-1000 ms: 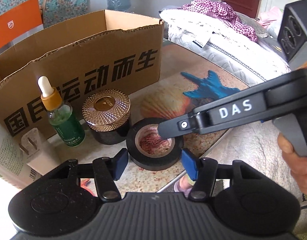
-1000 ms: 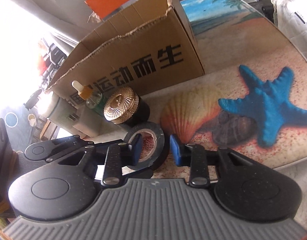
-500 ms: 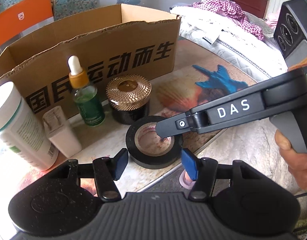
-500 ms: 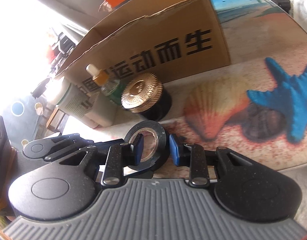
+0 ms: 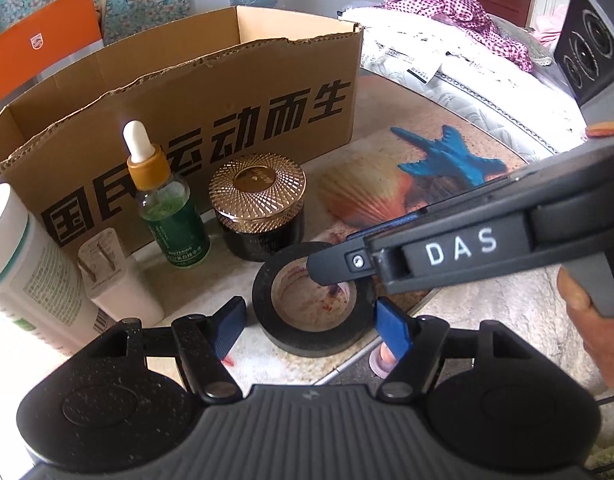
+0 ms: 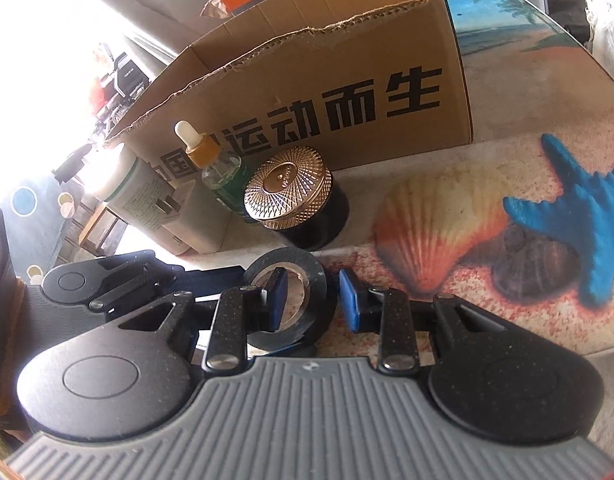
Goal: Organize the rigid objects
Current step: 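Close the right tool on the side of the black tape roll, then lift the tape roll into the cardboard box and open the right tool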
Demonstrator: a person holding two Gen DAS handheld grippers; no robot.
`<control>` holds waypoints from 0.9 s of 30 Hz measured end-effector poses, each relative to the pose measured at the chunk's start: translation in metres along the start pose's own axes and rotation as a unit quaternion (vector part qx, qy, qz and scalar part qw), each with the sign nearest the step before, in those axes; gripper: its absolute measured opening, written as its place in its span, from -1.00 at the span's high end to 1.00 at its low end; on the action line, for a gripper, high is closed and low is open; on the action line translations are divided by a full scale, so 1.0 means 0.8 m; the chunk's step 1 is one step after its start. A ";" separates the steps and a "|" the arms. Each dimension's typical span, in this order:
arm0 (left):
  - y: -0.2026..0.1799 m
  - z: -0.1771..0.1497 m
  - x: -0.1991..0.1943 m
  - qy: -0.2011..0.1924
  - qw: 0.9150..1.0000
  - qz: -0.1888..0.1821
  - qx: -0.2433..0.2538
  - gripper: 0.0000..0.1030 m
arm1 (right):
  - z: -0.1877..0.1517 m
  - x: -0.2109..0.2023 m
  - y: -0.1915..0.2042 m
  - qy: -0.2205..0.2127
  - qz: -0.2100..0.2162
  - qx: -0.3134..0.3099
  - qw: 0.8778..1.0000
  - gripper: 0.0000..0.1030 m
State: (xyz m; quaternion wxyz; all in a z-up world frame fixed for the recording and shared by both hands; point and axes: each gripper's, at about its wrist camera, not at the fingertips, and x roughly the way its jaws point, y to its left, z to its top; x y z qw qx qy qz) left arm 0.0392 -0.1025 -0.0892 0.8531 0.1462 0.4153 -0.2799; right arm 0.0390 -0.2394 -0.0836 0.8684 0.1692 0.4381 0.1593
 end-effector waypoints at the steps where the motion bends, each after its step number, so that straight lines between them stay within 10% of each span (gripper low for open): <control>1: -0.001 0.001 0.001 -0.001 1.000 0.000 0.000 -0.39 | 0.000 0.001 0.000 0.000 0.001 -0.002 1.000 0.46; 27: -0.020 0.011 -0.042 -0.053 0.999 0.011 0.005 -0.31 | 0.000 -0.045 0.020 -0.048 -0.018 -0.026 0.998 0.64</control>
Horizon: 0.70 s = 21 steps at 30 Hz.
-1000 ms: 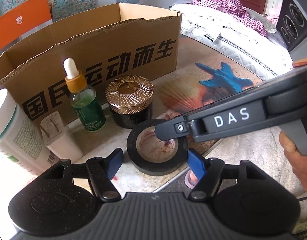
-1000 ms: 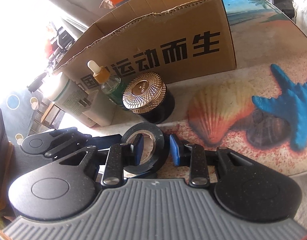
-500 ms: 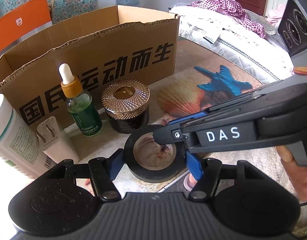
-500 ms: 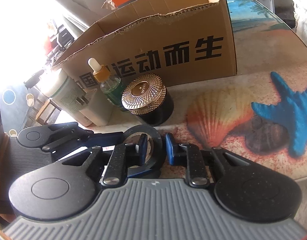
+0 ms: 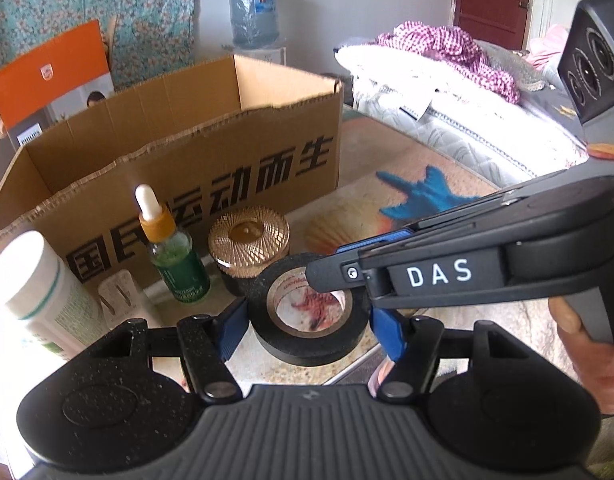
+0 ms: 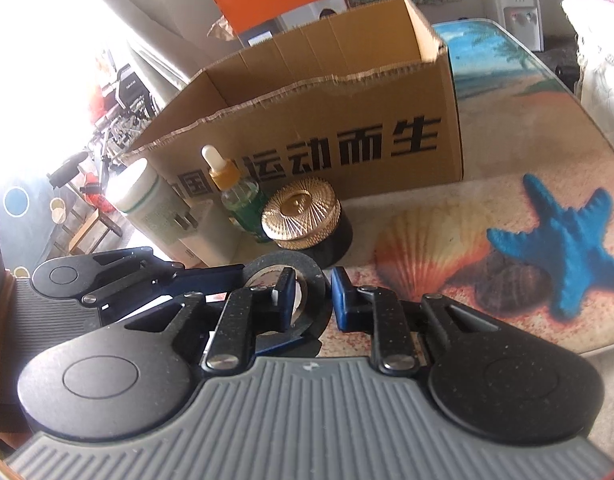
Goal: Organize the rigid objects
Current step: 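Lift the tape roll into the cardboard box and open the right tool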
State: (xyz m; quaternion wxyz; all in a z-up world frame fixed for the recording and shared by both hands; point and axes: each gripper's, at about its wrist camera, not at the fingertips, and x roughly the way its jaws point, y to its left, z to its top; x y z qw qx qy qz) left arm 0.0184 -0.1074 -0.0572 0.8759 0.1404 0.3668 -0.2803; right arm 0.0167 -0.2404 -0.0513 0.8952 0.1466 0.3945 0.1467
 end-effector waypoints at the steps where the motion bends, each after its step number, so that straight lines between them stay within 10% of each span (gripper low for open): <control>1: -0.001 0.001 -0.004 -0.004 1.000 0.001 0.001 -0.31 | 0.001 -0.004 0.001 -0.004 0.000 -0.001 1.000 0.64; 21: 0.021 0.093 -0.093 -0.108 0.991 0.068 0.026 -0.31 | 0.088 -0.085 0.067 -0.119 0.016 -0.093 0.988 0.64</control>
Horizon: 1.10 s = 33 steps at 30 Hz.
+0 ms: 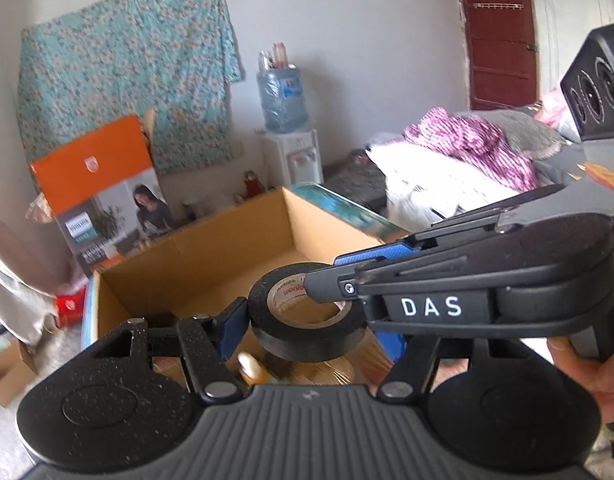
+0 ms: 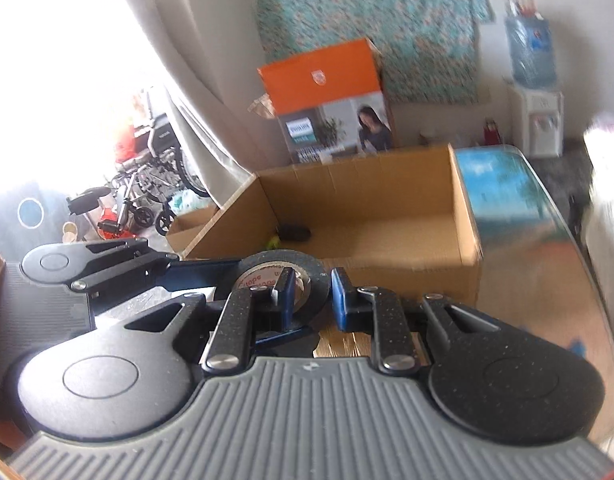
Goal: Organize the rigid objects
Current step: 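Lift the tape roll into the cardboard box and open the right tool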
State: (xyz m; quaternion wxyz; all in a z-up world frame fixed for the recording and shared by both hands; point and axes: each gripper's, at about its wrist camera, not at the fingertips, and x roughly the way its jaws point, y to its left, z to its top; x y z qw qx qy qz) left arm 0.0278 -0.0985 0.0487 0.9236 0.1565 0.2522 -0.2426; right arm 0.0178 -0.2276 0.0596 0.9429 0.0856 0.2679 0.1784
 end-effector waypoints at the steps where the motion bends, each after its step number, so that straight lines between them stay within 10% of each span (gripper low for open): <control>1: 0.007 0.009 0.001 -0.001 1.000 0.005 0.000 -0.31 | 0.011 0.003 0.002 -0.002 0.004 -0.007 1.000 0.63; 15: 0.146 0.085 0.118 0.130 0.990 -0.003 -0.052 -0.31 | 0.163 0.177 -0.022 0.139 0.068 -0.001 0.988 0.61; 33: 0.229 0.029 0.297 0.308 0.942 -0.039 -0.130 -0.31 | 0.121 0.403 -0.066 0.311 0.047 0.065 0.947 0.62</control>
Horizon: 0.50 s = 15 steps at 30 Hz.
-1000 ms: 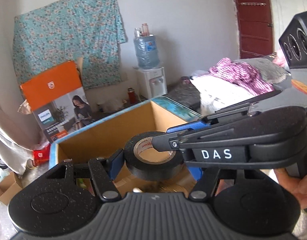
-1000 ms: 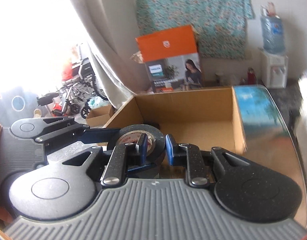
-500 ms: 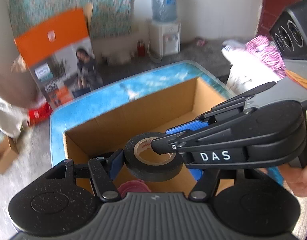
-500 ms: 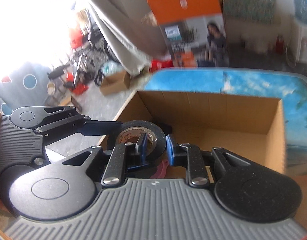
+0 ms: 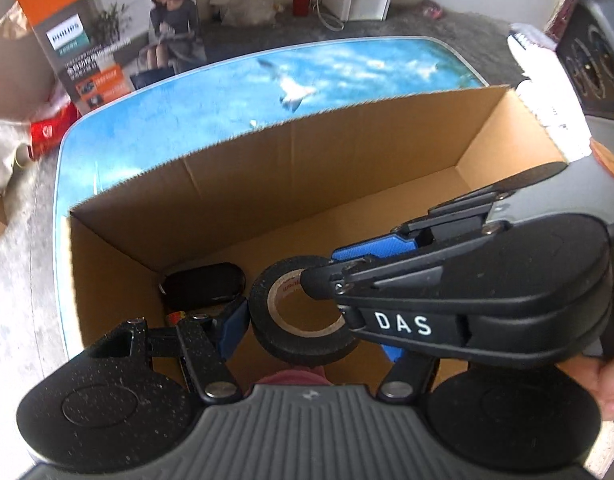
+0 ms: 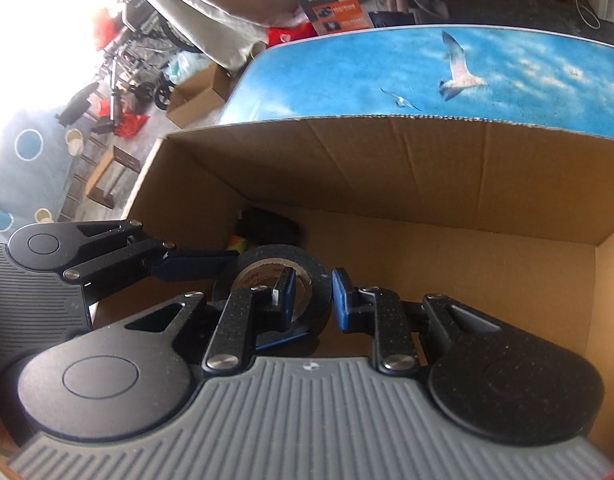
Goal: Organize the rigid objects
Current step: 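Lift the tape roll into the cardboard box and open the right tool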
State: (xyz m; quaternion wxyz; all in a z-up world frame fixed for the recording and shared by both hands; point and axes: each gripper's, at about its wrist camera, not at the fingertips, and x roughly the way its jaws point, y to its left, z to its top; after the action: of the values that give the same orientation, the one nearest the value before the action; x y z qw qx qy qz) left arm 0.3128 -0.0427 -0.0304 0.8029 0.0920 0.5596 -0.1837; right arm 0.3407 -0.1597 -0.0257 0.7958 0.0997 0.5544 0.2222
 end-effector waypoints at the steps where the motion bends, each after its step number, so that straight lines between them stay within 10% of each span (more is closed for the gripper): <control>1: 0.001 0.002 0.004 0.002 1.000 0.002 0.001 -0.31 | 0.004 0.005 -0.003 0.001 -0.002 -0.002 1.000 0.61; 15: 0.009 0.013 0.008 -0.011 1.000 0.009 -0.027 -0.45 | 0.018 0.023 -0.021 -0.023 -0.008 0.007 1.000 0.54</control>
State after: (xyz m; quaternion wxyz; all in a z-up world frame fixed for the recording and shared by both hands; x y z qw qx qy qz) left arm 0.3267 -0.0411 -0.0334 0.8128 0.0733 0.5547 -0.1622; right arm 0.3635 -0.1647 -0.0428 0.8096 0.1060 0.5381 0.2093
